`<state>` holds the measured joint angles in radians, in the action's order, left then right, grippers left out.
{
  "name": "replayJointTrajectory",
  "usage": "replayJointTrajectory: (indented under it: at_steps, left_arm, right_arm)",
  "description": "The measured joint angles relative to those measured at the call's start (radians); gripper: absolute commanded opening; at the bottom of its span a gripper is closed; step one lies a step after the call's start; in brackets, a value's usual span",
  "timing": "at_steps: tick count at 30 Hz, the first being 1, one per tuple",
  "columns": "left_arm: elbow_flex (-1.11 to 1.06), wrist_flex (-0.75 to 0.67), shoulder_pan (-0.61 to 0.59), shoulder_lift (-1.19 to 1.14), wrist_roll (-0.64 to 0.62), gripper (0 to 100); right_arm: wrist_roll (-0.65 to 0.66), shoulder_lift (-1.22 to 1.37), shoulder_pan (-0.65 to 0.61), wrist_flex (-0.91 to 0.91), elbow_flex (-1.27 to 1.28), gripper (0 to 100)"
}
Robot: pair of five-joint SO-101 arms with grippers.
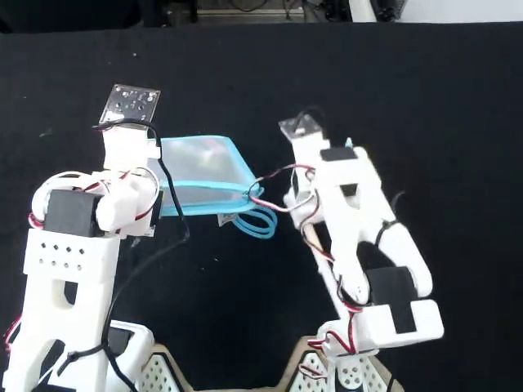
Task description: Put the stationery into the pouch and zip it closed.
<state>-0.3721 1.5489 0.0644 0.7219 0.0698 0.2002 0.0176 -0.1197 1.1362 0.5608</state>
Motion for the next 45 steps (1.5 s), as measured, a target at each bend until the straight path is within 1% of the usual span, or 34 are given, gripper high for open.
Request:
replayJointTrajectory:
  at_steps: [2,4,7,12,15,18,20,23,24,27,31,37,42,45]
  left_arm:
    - [0.000,0.000,0.000,0.000,0.000,3]
    - [0.000,0.000,0.000,0.000,0.000,3]
    - [0.000,0.000,0.000,0.000,0.000,3]
    - [0.000,0.000,0.000,0.000,0.002,3]
    - [0.000,0.000,0.000,0.000,0.000,3]
    - [0.000,0.000,0.000,0.000,0.002,3]
    - [0.000,0.000,0.000,0.000,0.002,3]
    - [0.000,0.000,0.000,0.000,0.002,3]
    - [0.000,0.000,0.000,0.000,0.002,3]
    - [0.000,0.000,0.000,0.000,0.002,3]
    - [0.000,0.000,0.000,0.000,0.002,3]
    - [0.000,0.000,0.000,0.000,0.002,3]
    - [0.000,0.000,0.000,0.000,0.002,3]
    - [0.000,0.000,0.000,0.000,0.002,3]
  right_arm:
    - [0.000,-0.002,-0.003,-0.006,0.026,16.4]
    - [0.000,0.000,-0.002,-0.011,0.028,16.6]
    - [0.000,0.048,-0.002,-0.012,0.028,13.6]
    - [0.000,0.100,0.002,-0.020,0.008,3.7]
    - [0.000,0.115,0.002,-0.020,-0.002,5.1]
    - [0.035,0.127,0.002,-0.020,-0.009,7.9]
    - [0.054,0.137,-0.009,-0.017,-0.015,8.0]
    - [0.057,0.143,-0.015,-0.014,-0.017,0.5]
    - [0.057,0.143,-0.015,-0.017,-0.017,1.8]
    - [0.057,0.141,-0.014,-0.017,-0.017,1.1]
    - [0.057,0.025,-0.035,0.066,0.008,1.1]
    - [0.061,-0.379,-0.051,0.230,0.008,1.1]
    - [0.052,-0.746,-0.072,0.262,0.000,1.1]
    - [-0.009,-0.939,-0.141,0.262,-0.028,1.1]
